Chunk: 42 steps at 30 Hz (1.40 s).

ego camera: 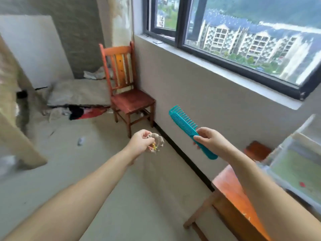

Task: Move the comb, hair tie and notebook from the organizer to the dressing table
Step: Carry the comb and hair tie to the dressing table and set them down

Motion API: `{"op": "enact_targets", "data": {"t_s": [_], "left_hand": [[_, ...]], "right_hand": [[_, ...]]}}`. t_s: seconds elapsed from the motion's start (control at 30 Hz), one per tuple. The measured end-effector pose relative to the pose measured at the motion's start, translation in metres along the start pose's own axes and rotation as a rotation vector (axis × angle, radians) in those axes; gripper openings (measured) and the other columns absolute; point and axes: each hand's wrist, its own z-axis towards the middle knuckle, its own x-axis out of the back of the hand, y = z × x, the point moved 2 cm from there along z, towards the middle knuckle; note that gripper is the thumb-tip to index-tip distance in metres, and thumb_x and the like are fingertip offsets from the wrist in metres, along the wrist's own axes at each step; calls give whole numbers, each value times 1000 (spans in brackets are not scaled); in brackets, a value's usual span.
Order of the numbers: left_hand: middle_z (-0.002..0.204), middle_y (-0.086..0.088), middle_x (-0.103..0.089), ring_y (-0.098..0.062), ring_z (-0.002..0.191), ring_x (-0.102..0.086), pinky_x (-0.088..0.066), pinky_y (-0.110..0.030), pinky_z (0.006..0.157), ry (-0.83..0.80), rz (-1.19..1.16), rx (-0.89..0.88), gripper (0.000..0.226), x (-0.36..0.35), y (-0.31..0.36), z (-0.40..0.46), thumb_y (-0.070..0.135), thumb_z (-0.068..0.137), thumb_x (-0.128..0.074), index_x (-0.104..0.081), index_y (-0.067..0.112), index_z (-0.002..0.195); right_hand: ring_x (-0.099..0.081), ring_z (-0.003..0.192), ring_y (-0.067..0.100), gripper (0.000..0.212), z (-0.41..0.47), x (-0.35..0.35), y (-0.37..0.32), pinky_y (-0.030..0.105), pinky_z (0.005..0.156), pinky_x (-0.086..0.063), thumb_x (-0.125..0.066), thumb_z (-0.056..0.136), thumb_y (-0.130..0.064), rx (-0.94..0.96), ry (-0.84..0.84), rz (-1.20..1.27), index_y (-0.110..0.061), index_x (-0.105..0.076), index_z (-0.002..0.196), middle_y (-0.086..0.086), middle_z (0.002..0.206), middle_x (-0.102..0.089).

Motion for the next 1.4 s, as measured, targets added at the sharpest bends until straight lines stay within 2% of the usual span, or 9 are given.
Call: {"op": "enact_targets", "data": {"t_s": [0.13,0.23,0.33,0.43,0.7,0.9,1.1,1.23,1.4], "left_hand": [[76,-6,-57,-17,51,-52,-49,-22,40,294,-85,81,12,145,-30,-52,1,87,-51,-55,4,97],[78,-11,-56,-20,54,-50,-48,-25,42,521,-146,138,13,240,-58,-100,2,88,-51,-56,4,99],[73,-10,-54,-20,55,-50,-45,-18,36,760,-232,195,11,322,-92,-157,3,87,-52,-55,7,97],[72,-8,-53,-21,58,-50,-42,-22,44,967,-297,264,11,396,-128,-218,6,86,-54,-56,8,97],[64,-8,-52,-19,48,-53,-42,-18,43,1367,-613,305,20,593,-184,-331,5,87,-56,-60,13,69],[79,-9,-59,-19,65,-56,-40,-25,56,1663,-777,337,8,711,-213,-421,12,86,-58,-60,8,93],[89,-2,-57,-16,74,-54,-45,-24,65,1879,-797,264,15,813,-248,-543,6,84,-59,-63,2,98],[71,-9,-54,-19,59,-50,-43,-19,42,1939,-864,258,7,912,-277,-614,5,85,-58,-61,9,80],[72,-10,-55,-21,64,-52,-45,-31,61,1933,-792,287,10,1048,-280,-684,6,87,-56,-59,9,78]], "right_hand": [[-61,64,17,14,32,-142,-79,25,61,-47,-58,89,-12,118,-155,48,-4,-64,100,7,82,-68],[-61,52,6,15,43,-252,-136,15,53,-47,-55,90,-8,187,-369,96,-2,-65,100,3,75,-68],[-63,52,3,17,42,-359,-191,12,53,-49,-54,91,-11,233,-602,86,-8,-66,102,0,79,-71],[-65,56,7,16,34,-457,-244,12,53,-48,-55,91,-16,288,-795,26,-14,-67,100,-3,80,-73],[-65,62,12,15,18,-700,-393,24,65,-51,-56,90,-13,423,-1137,-106,-11,-68,97,0,82,-73],[-64,61,9,14,-28,-869,-512,17,58,-48,-56,89,-14,525,-1336,-215,-13,-68,95,1,83,-72],[-64,66,13,15,-115,-1036,-602,25,61,-45,-56,88,-17,574,-1512,-247,-15,-68,97,-1,84,-72],[-63,65,11,14,-172,-1138,-668,23,59,-44,-56,88,-17,597,-1539,-239,-16,-67,96,-1,84,-72],[-61,63,9,14,-223,-1243,-758,22,58,-43,-55,89,-18,596,-1519,-266,-17,-66,97,-5,81,-70]]}}
